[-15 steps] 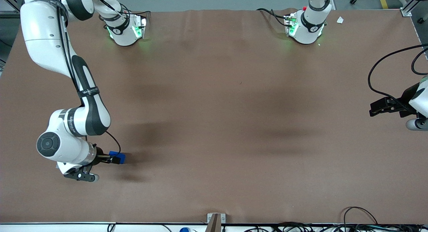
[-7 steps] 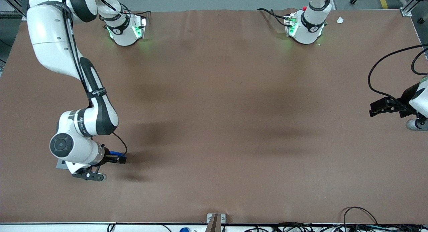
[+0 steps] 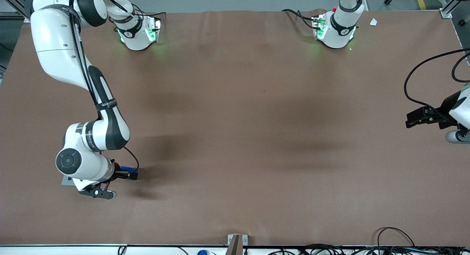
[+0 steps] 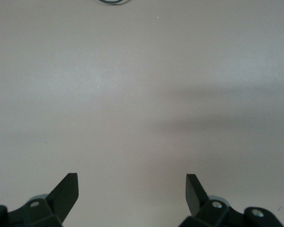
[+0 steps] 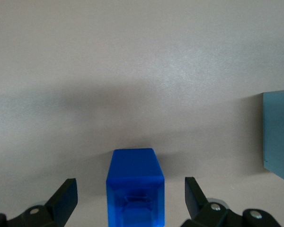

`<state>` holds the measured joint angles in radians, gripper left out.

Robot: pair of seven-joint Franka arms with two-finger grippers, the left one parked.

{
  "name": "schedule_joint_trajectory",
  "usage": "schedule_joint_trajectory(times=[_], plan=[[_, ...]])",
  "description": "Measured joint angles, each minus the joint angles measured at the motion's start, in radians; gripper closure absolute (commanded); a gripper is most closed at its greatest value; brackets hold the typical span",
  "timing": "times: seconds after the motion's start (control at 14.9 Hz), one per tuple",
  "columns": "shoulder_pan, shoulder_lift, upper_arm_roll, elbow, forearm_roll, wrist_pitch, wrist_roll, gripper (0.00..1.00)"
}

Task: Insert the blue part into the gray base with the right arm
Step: 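Lift the blue block and carry it over the gray base's recess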

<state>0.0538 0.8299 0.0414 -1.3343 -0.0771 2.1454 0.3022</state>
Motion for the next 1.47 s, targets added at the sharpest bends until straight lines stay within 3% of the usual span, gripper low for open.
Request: schedule_joint_trajectory(times=[0.67,0.87,1.14,1.21,1.47], plan=[[-0.010,0.001,0.000,0.000,0.000,0.000,0.000,0.28],[-0.010,0.001,0.002,0.000,0.000,0.000,0.000,0.49],[-0.010,0.002,0.004,0.002,0.023,-0.002,0.000,0.83],[-0.010,0.002,0.004,0.002,0.028,-0.002,0.000,0.96],[-0.010,0.002,0.008,0.005,0.033,-0.009,0.000,1.00]])
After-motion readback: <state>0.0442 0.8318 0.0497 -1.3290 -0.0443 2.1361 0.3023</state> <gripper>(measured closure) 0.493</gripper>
